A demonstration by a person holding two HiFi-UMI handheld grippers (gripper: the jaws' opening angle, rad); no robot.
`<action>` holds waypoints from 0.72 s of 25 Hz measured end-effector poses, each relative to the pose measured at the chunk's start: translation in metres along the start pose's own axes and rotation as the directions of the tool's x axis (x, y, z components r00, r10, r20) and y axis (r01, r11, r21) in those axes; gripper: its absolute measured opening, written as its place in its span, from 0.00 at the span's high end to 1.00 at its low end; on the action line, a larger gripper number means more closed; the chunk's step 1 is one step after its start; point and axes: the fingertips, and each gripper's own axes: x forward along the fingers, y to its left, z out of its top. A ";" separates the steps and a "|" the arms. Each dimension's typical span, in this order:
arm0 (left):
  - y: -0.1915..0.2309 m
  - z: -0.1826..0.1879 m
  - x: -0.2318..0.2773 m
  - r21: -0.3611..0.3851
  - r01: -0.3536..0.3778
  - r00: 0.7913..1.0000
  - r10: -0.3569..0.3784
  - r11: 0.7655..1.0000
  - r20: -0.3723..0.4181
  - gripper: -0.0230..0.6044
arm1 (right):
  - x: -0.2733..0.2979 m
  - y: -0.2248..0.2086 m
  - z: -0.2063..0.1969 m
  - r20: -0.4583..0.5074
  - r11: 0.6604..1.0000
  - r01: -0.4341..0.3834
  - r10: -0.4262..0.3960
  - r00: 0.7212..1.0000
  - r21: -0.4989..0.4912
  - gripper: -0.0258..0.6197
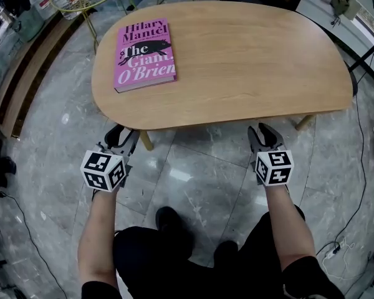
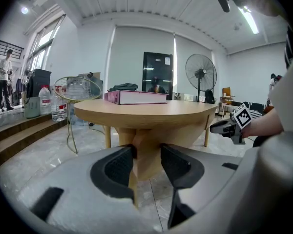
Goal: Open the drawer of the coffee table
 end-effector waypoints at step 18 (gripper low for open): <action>0.000 0.000 -0.011 0.007 0.050 0.998 -0.050 0.999 -0.036 0.74 | 0.058 0.009 -0.016 0.064 0.990 -0.023 0.014 0.998 0.137 0.79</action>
